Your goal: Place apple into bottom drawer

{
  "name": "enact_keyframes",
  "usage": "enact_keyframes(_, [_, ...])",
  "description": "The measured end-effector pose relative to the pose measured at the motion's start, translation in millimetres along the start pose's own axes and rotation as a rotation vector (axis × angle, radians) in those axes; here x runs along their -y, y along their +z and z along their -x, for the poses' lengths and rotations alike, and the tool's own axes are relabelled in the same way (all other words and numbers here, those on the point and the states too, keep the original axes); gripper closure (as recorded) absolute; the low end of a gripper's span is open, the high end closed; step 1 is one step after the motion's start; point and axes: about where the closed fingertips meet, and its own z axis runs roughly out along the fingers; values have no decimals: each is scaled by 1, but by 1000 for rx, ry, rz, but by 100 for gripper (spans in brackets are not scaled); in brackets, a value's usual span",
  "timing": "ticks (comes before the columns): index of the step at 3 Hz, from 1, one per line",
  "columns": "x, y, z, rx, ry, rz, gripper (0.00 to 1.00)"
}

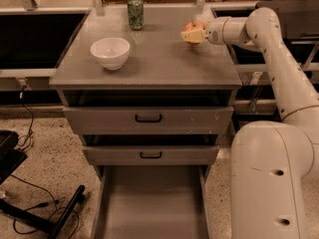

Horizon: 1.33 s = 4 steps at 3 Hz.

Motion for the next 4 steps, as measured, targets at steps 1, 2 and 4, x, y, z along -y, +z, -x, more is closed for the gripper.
enact_keyframes(1, [7,-42,23,19,-62,-41,100])
enact_keyframes(2, [1,-109,47,22,-159,-94,100])
enact_keyframes(4, [-35,-264,49,-66,-239,-230,100])
